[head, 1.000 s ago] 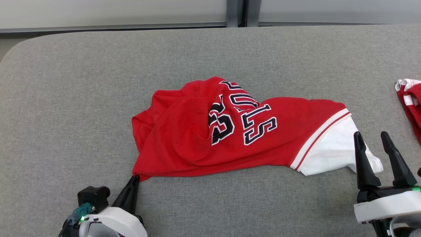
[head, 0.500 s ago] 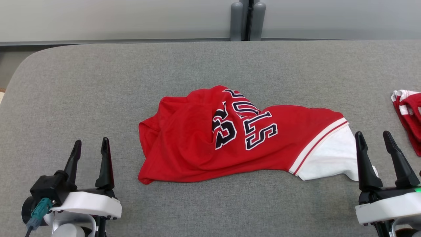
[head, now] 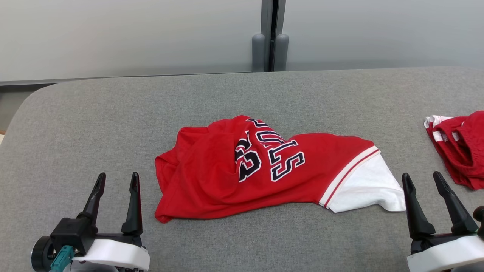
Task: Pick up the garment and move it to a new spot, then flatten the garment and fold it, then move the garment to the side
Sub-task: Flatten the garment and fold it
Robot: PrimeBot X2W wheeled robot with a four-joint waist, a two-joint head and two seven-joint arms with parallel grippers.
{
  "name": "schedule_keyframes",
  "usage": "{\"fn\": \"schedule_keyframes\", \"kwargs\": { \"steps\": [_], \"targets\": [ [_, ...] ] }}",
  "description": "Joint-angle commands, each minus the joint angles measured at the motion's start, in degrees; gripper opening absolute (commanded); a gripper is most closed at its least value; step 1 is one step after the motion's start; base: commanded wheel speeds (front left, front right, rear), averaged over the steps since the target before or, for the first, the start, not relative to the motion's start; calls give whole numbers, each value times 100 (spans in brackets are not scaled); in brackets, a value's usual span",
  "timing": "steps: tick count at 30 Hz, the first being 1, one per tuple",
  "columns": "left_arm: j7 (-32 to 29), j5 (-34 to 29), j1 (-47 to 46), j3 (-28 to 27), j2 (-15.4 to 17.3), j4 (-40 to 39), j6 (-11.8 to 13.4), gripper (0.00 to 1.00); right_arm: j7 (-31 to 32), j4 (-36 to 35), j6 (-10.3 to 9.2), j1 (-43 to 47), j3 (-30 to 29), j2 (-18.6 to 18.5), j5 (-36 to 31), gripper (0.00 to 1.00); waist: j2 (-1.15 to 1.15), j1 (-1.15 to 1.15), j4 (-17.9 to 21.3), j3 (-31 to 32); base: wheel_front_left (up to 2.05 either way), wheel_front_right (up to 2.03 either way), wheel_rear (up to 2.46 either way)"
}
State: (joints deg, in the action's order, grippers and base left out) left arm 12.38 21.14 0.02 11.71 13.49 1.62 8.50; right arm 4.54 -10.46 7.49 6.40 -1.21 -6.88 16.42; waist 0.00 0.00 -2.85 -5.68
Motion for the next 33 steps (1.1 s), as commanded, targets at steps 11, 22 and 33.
{"fn": "schedule_keyframes", "kwargs": {
  "steps": [11,22,33],
  "targets": [
    [-108,-28,127,63,79,-196,96,100,84,-123,0,56,-31,-1,10,100,0,0,13,21,0,0,0],
    [-516,52,85,371,70,121,-63,100,76,-112,0,-58,-4,33,36,100,0,0,-4,-119,0,0,0],
    [-564,510,-215,505,-230,1658,-461,100,-5,34,0,-139,9,75,54,100,0,0,8,-350,0,0,0]
  ]
}}
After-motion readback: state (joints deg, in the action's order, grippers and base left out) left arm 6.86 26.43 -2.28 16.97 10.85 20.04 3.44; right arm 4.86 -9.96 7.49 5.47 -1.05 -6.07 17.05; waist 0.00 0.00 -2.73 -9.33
